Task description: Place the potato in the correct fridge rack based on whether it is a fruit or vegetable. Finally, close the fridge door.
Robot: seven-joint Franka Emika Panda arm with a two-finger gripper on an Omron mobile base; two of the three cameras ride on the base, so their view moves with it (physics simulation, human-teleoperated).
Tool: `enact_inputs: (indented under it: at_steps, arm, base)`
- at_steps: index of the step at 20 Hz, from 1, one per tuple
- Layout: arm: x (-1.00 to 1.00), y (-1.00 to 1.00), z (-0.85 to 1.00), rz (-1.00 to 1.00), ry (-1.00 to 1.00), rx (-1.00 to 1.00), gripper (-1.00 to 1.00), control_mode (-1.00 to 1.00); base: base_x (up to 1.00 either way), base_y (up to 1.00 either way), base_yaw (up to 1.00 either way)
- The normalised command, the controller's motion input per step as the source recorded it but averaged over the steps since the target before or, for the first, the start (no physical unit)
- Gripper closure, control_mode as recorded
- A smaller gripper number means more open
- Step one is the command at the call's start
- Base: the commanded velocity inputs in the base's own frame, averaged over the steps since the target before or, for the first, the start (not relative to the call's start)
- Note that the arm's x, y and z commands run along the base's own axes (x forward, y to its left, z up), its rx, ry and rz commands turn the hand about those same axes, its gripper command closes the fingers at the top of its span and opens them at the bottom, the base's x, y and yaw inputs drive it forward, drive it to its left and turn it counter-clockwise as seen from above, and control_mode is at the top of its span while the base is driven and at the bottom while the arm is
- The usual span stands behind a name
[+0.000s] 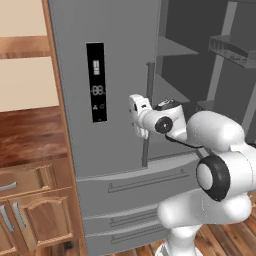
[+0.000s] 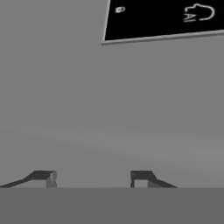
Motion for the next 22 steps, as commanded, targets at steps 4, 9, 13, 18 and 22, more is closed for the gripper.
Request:
enact_inputs:
  at_steps: [4,9,13,18,22]
  arm:
    - [-0.19,0.84,0.83,0.00,0.00,-0.02,-1.00,-1.00]
    - [-0.24,0.76,1.00,0.00,0.00,-0.03,-1.00,-1.00]
    - [-0.42,0.30,1.00,-0.06,0.00,0.00,-1.00,-1.00]
    - [-0.58,0.10,1.00,-0.09,0.02,0.00,-1.00,-1.00]
    - [-0.33,0.00,1.00,-0.02,0.08,0.00,-1.00,-1.00]
  base:
    - [0.00,0.00,0.00]
    - [0.00,0.00,0.00]
    - [0.00,0.00,0.00]
    - [0.00,0.00,0.00]
    - [0.00,0.00,0.00]
